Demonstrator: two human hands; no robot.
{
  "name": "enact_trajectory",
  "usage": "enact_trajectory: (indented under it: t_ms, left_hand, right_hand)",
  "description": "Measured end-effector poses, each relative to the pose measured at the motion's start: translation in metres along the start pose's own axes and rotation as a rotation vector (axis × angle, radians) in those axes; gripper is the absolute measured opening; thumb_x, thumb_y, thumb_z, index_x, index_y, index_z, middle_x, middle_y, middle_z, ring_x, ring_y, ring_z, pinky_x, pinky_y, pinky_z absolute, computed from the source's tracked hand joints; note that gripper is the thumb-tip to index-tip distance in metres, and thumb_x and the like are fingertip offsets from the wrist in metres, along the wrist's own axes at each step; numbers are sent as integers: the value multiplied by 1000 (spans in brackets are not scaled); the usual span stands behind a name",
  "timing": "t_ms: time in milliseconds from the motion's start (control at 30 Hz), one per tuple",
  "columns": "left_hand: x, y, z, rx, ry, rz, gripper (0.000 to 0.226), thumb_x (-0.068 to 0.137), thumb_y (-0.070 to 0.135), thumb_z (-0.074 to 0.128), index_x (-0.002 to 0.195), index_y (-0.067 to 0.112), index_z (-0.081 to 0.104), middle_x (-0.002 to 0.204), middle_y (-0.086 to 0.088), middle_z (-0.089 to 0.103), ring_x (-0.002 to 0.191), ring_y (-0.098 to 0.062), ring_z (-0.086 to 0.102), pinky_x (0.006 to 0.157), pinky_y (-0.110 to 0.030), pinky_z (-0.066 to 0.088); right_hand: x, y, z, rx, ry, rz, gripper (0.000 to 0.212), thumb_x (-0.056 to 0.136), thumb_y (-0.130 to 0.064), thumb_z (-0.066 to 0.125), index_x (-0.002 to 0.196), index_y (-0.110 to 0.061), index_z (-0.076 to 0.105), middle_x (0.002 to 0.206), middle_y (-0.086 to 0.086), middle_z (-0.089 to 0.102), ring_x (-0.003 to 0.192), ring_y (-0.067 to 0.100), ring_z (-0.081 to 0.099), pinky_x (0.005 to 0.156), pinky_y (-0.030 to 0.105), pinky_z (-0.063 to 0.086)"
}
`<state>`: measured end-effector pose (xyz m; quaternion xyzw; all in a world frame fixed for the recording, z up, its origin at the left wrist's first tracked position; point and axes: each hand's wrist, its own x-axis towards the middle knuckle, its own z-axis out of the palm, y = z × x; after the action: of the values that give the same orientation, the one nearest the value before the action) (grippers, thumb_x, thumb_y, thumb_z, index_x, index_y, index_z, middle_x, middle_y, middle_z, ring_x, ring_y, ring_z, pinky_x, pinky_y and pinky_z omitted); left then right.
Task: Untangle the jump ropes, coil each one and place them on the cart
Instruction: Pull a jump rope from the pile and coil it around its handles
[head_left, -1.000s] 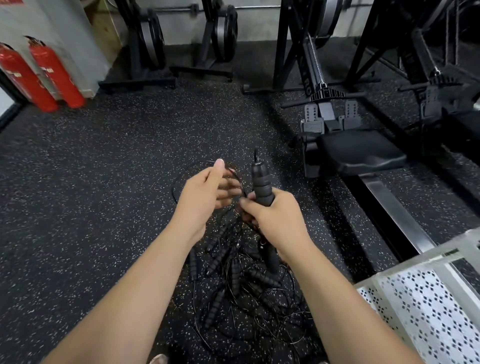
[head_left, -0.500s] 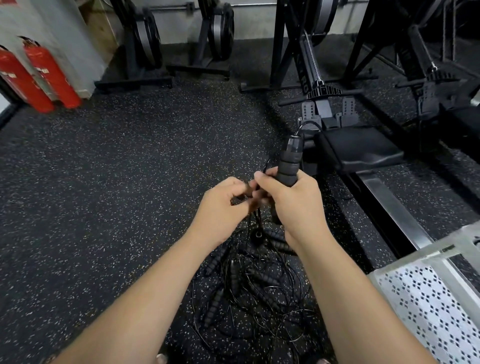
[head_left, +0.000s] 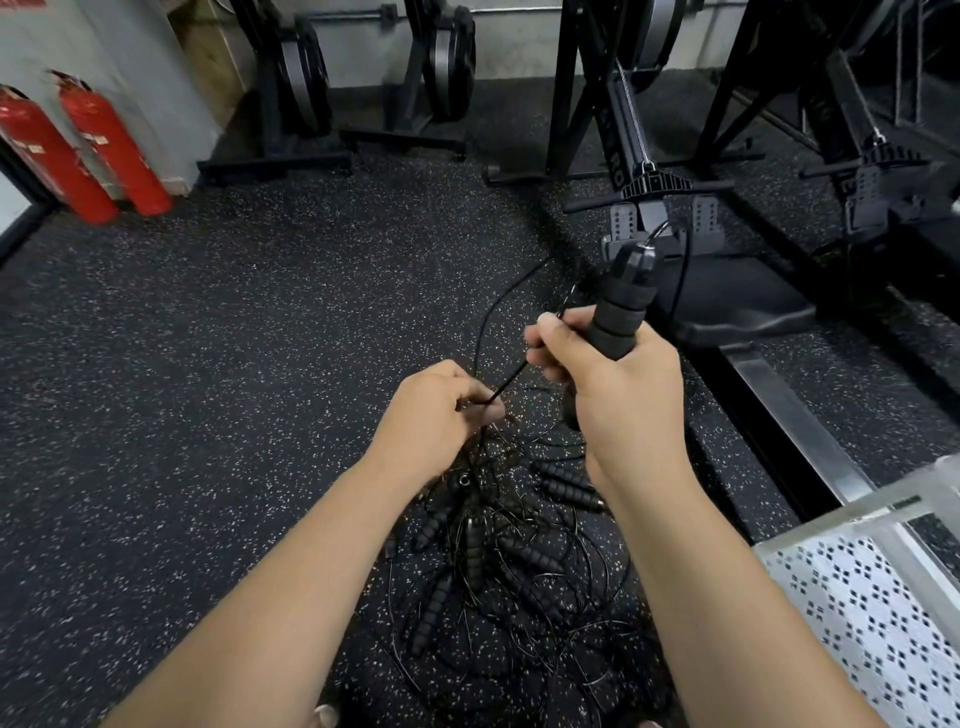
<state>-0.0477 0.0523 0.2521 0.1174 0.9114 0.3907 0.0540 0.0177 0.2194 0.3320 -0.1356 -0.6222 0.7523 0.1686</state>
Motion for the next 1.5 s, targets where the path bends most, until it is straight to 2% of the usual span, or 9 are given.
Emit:
enact_trajectory:
  t_ms: [100, 433, 600, 700, 833, 1000, 1200, 1367, 1500]
  left_hand:
    - [1, -9, -1, 51, -25, 4, 9, 95, 36, 80, 102, 31, 85, 100, 13, 63, 89, -8, 62, 64, -17, 43]
    - [2, -15, 7, 109, -90, 6, 28, 99, 53, 69, 107, 29, 82, 107, 20, 59, 100, -8, 55, 79, -29, 45]
    - [-1, 0, 4, 103, -52, 154, 20, 104, 23, 69, 87, 19, 78, 105, 17, 59, 92, -11, 54, 79, -28, 39]
    - [-6, 4, 4, 65, -48, 192, 24, 100, 9, 68, 77, 11, 73, 95, 13, 56, 84, -9, 55, 71, -23, 36]
    - [-10, 8, 2, 30, -79, 155, 28, 99, 11, 69, 74, 23, 67, 90, 10, 55, 74, -8, 52, 66, -24, 37]
    - [-10, 12, -17, -75, -92, 47, 19, 100, 24, 76, 95, 42, 78, 83, 10, 74, 60, -4, 66, 68, -30, 58]
    - [-4, -6, -41, 58, 85, -72, 11, 103, 34, 71, 98, 40, 78, 81, 18, 70, 66, -5, 61, 63, -26, 47]
    - [-1, -27, -45, 284, 108, -187, 14, 105, 32, 67, 92, 36, 72, 100, 12, 66, 95, -12, 66, 82, -32, 48]
    - [-9, -7, -35, 149, 73, -81, 23, 102, 16, 67, 104, 37, 76, 110, 17, 62, 96, -1, 63, 89, -26, 51]
  right_hand:
    - [-2, -8, 1, 27, 12, -25, 9, 97, -9, 79, 100, -10, 71, 92, 11, 82, 81, 21, 79, 74, 32, 56]
    - [10, -3, -8, 149, 38, 52, 13, 100, -11, 77, 110, -4, 73, 100, 13, 82, 90, 25, 79, 76, 32, 59]
    - [11, 34, -9, -36, -125, 282, 22, 94, -9, 82, 114, -6, 73, 88, 12, 80, 78, 22, 74, 65, 33, 55]
    - [10, 48, -5, -86, -123, 276, 19, 91, -9, 85, 104, -4, 73, 82, 11, 76, 62, 18, 65, 57, 33, 50]
    - [14, 49, -5, -136, -81, 219, 14, 90, -11, 86, 91, -9, 72, 80, 18, 75, 60, 19, 61, 56, 33, 49]
    - [16, 39, -10, -113, -46, 173, 21, 93, -12, 83, 100, 1, 69, 79, 11, 76, 60, 16, 62, 55, 30, 49]
    - [19, 25, -16, -10, -44, 165, 17, 96, -11, 81, 100, -10, 65, 82, 10, 75, 65, 20, 62, 58, 33, 48]
    - [18, 15, -14, 17, -62, 113, 16, 97, -10, 80, 100, -6, 66, 83, 12, 75, 68, 21, 65, 60, 32, 50]
    - [15, 14, -11, 26, -84, 115, 29, 96, -11, 80, 107, 10, 63, 82, 11, 74, 66, 20, 66, 60, 30, 52]
